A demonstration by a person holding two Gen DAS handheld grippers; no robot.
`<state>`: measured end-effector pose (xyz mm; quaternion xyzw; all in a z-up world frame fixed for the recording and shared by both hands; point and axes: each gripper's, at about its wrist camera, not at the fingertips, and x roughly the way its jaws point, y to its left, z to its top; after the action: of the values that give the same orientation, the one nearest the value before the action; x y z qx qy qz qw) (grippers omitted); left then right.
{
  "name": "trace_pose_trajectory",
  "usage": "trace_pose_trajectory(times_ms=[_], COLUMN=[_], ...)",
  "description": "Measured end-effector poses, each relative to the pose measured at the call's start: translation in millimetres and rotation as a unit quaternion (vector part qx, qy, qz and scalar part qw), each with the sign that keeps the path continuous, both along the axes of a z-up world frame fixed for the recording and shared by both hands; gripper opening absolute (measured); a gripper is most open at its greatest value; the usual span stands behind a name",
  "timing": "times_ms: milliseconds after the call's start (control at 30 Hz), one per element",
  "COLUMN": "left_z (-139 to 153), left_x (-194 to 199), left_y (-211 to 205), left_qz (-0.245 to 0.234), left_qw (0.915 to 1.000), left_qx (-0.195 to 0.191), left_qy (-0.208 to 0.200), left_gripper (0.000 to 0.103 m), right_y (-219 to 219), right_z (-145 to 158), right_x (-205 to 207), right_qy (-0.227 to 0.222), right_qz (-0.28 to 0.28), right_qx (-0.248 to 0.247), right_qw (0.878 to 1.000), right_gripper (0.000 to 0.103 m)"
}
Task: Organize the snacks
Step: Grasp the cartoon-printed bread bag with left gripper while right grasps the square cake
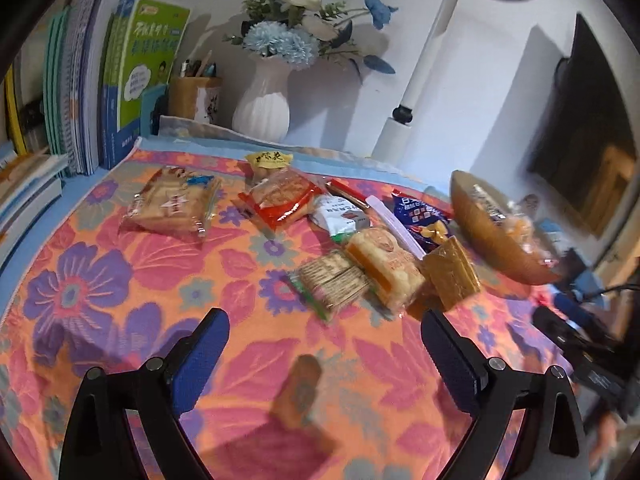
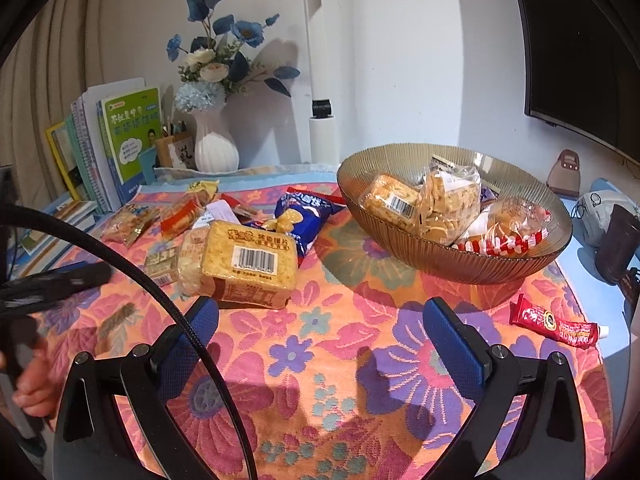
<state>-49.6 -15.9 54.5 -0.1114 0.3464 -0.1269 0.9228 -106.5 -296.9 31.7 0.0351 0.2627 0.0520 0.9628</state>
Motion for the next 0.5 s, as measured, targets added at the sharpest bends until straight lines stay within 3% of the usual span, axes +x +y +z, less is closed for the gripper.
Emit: trace_pose_trajectory(times_ms=[133,200,300,400,500], left_z=[8.9,11.7,13.9,13.4,8.1], left_x=[6.5,16.4,46.1,78.1,113.0], left_y=[55.0,77.6,110.9,118.9,104.8], left_qz=[0.061,0.073,0.064,0.053,0.052], left_qw=[0.9964,0.9953,0.9974,0.9967,0.9967], left_qx=[0.059,0.063,0.010,-0.045,-0.036], left_qy=[-0.005,0.004,0.031,0.043,0.052], left_gripper=[0.095,0.095,0.095,0.096,0.096], right_y=[-1.7,-2.3,0.6,11.6,29.4], right_z=[-1.2,-0.8,3.4,3.9,6.4], right_x=[4.3,8.6,18.9,34.6,47.0], right_qy=[0.011,0.022,0.051,0.091,0.104], right_qz=[-0.011,-0.003,0.039,0.074,0.061], right_qx=[0.001,0.010,0.067,0.160,0.171], right_qw=[1.000,1.000,0.996,0.980,0.978], right_gripper=[0.103,0.103,0.103,0.103,0.103])
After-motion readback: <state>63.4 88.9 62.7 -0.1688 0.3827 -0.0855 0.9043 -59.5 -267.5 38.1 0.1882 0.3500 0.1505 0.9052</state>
